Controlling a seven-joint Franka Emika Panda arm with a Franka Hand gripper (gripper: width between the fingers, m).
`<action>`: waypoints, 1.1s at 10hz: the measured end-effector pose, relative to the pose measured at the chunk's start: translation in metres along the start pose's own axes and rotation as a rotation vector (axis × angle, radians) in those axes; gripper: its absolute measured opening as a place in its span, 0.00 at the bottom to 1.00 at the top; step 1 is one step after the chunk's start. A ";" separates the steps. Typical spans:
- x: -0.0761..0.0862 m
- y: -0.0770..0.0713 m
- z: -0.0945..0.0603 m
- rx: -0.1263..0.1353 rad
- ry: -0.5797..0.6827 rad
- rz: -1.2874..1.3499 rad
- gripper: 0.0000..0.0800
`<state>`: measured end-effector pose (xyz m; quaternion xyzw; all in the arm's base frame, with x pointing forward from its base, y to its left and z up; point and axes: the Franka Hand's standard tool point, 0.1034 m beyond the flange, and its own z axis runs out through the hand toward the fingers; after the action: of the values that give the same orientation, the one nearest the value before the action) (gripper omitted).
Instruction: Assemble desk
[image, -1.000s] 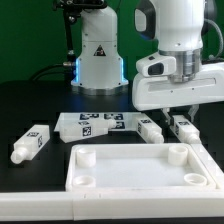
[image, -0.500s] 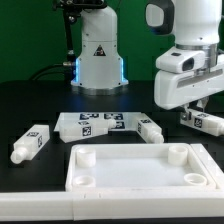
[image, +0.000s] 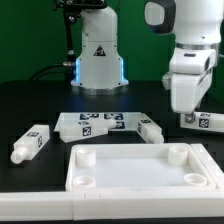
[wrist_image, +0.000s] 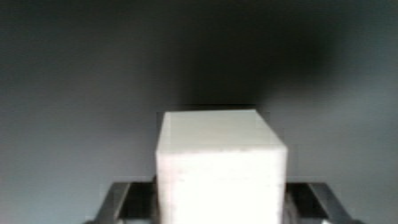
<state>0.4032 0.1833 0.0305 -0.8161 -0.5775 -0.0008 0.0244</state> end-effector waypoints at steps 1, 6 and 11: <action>0.003 0.001 0.003 -0.010 0.002 -0.155 0.36; -0.001 -0.005 0.008 -0.026 -0.007 -0.503 0.36; -0.022 0.019 0.007 -0.031 -0.066 -1.072 0.36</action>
Offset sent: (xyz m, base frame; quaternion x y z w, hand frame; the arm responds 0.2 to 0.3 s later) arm 0.0000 0.0000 0.0000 0.0000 0.0000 -0.1938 0.9810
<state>0.4140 0.1566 0.0218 -0.4067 -0.9135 0.0039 -0.0094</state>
